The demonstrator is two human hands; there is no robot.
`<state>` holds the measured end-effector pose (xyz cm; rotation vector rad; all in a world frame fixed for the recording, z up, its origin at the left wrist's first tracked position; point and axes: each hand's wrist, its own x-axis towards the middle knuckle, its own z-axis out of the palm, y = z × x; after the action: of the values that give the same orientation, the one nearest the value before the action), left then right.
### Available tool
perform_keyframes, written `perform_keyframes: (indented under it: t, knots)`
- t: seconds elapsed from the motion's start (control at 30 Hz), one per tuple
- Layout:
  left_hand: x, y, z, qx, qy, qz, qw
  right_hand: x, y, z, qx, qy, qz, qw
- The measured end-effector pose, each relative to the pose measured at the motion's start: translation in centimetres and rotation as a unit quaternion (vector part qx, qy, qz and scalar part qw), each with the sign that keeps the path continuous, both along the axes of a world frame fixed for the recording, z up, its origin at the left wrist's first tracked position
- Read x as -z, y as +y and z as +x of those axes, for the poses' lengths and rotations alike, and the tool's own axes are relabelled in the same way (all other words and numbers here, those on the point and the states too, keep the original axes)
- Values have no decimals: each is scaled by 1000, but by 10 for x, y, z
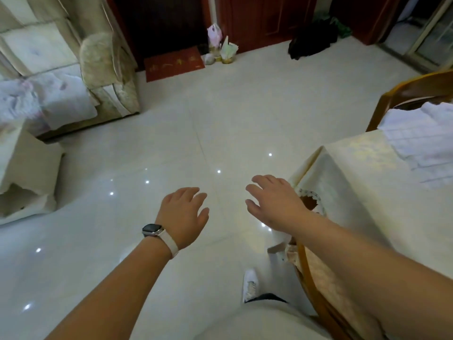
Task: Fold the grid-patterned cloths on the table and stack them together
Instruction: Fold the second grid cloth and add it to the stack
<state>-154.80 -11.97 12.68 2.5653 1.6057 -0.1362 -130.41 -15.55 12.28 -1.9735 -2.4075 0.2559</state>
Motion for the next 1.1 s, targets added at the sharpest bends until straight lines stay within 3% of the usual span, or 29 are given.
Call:
perform_keyframes:
  t: [0.3,0.6,1.1]
  knots:
    - [-19,102,38,1,2,25,1000,-1,92,33,48,24,28,998]
    - [-3,203,67,71,-19,12,997,11,151,46,126,36,1,991]
    - [17,462,67,199,-73,-7,977,-9,348,15,255,-5,-16,967]
